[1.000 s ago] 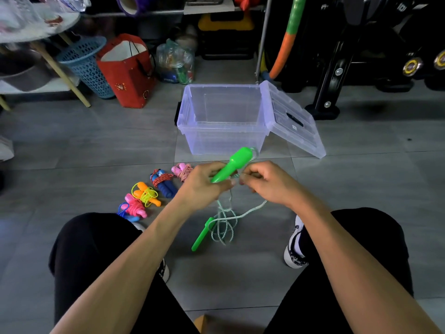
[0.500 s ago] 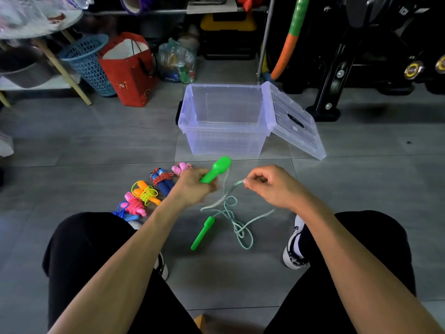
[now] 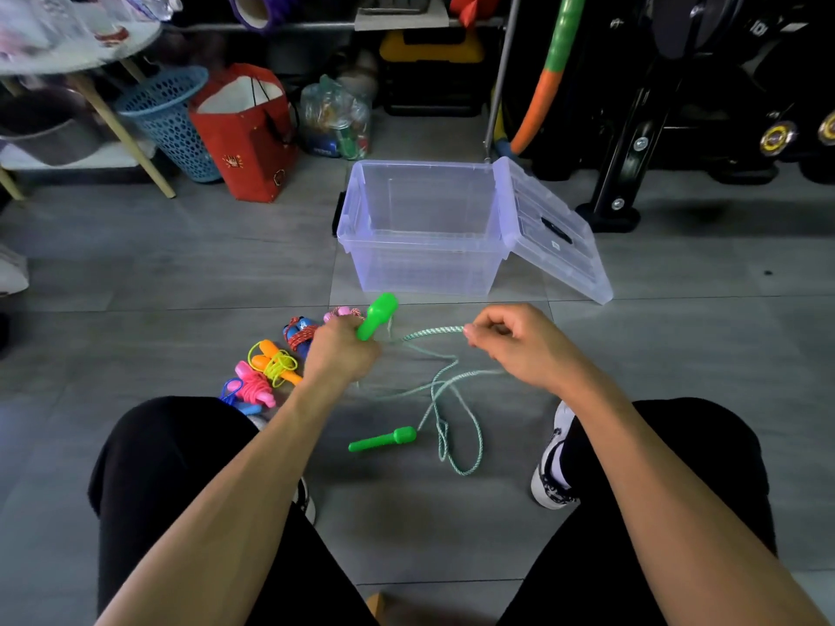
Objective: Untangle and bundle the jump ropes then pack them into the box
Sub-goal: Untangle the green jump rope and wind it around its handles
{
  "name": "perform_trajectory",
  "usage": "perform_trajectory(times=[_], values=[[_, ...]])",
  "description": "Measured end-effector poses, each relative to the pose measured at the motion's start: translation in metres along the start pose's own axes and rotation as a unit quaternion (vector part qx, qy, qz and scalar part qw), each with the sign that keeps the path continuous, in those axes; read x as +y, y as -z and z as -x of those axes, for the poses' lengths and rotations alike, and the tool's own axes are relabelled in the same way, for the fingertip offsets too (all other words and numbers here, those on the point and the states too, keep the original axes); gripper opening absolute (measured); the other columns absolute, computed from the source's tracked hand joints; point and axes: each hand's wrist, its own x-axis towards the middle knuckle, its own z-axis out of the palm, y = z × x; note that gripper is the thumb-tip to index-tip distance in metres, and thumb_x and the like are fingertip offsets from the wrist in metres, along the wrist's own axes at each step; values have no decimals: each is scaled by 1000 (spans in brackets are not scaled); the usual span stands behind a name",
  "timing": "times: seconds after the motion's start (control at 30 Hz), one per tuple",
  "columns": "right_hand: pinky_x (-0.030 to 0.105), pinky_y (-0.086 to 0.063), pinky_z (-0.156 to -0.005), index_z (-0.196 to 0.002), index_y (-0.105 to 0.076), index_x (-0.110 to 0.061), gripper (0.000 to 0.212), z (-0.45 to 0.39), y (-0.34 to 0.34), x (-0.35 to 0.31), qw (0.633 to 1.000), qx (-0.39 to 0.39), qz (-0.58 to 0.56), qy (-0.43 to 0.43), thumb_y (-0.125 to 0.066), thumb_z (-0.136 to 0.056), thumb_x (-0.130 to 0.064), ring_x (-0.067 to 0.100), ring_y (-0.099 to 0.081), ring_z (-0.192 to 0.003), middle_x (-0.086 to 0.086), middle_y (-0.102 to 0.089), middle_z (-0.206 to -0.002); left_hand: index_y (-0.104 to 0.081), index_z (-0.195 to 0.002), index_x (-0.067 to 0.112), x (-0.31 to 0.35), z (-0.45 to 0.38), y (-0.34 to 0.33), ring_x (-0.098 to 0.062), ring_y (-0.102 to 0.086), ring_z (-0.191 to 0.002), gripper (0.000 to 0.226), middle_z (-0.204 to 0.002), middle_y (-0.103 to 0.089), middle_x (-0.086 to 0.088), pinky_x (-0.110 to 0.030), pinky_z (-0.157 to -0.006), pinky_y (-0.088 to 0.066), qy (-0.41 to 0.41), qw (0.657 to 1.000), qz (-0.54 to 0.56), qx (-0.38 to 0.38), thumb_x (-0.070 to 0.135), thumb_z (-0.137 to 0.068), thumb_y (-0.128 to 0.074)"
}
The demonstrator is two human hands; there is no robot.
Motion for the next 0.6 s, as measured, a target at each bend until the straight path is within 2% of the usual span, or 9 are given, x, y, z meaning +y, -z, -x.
perform_trajectory(times=[0.07, 0.13, 0.17, 0.23, 0.3, 0.4, 0.5, 0.53, 0.6], values=[[25, -36, -56, -75, -66, -11, 25, -1, -4, 0, 1000, -10, 9, 7, -62, -93, -28, 10, -43, -56, -3, -53, -61, -68, -96, 15, 18, 12, -1, -23, -63, -80, 18, -91, -68, -3, -27, -61, -45, -73, 991, 111, -22, 20, -79, -72], [28, -35, -57, -74, -64, -9, 27, -5, -10, -1, 1000, -19, 13, 12, -62, -93, -27, 11, -42, -56, -1, -51, -60, -67, -105, 17, 37, 29, 3, -13, -63, -74, 25, -96, -71, 5, -25, -51, -47, -129, 960, 231, -94, 16, -82, -75], [29, -34, -57, -73, -63, -8, 28, -7, -13, -2, 1000, -22, 6, 14, -62, -93, -27, 11, -41, -56, 0, -49, -59, -67, -106, 17, 43, 36, 5, -10, -62, -70, 24, -94, -71, 6, -24, -49, -47, -157, 948, 245, -128, 16, -83, -75], [29, -33, -57, -71, -63, -11, 28, -9, -16, -4, 1000, -23, -9, 16, -61, -93, -28, 11, -39, -55, -3, -47, -57, -70, -97, 15, 46, 40, 4, -9, -54, -59, 15, -78, -69, 0, -25, -51, -46, -187, 947, 219, -145, 16, -83, -74], [28, -34, -56, -73, -65, -12, 26, -8, -14, -6, 1000, -24, -3, 14, -60, -94, -28, 10, -41, -55, -6, -48, -56, -71, -88, 13, 39, 31, 2, -7, -49, -56, 9, -68, -63, 0, -22, -56, -42, -164, 966, 180, -94, 15, -81, -76], [26, -36, -57, -76, -68, -15, 23, -4, -8, -5, 1000, -27, 0, 0, -60, -93, -28, 11, -44, -57, -5, -50, -58, -73, -91, 18, 12, 4, 3, -20, -59, -71, 13, -80, -69, -3, -26, -66, -47, -56, 997, 43, -8, 19, -79, -70], [26, -36, -56, -74, -67, -18, 24, -2, -2, -2, 1000, -19, -10, -8, -61, -93, -30, 14, -44, -58, -5, -50, -58, -71, -102, 23, -11, -5, 2, -29, -63, -91, 24, -99, -70, -6, -31, -79, -53, 29, 998, -49, -8, 30, -80, -65], [26, -35, -55, -74, -66, -18, 24, -1, -1, -2, 1000, -17, -12, -7, -61, -93, -30, 14, -44, -58, -5, -50, -58, -71, -101, 22, -11, -4, 0, -29, -63, -91, 23, -100, -69, -7, -31, -78, -51, 20, 999, -40, -10, 30, -80, -66], [26, -35, -55, -75, -67, -17, 23, -1, 0, -1, 1000, -14, -16, -8, -60, -93, -30, 13, -43, -57, -6, -49, -58, -68, -92, 16, 4, 5, -1, -22, -61, -80, 16, -91, -67, -4, -28, -69, -46, -52, 998, 20, -10, 26, -80, -71]])
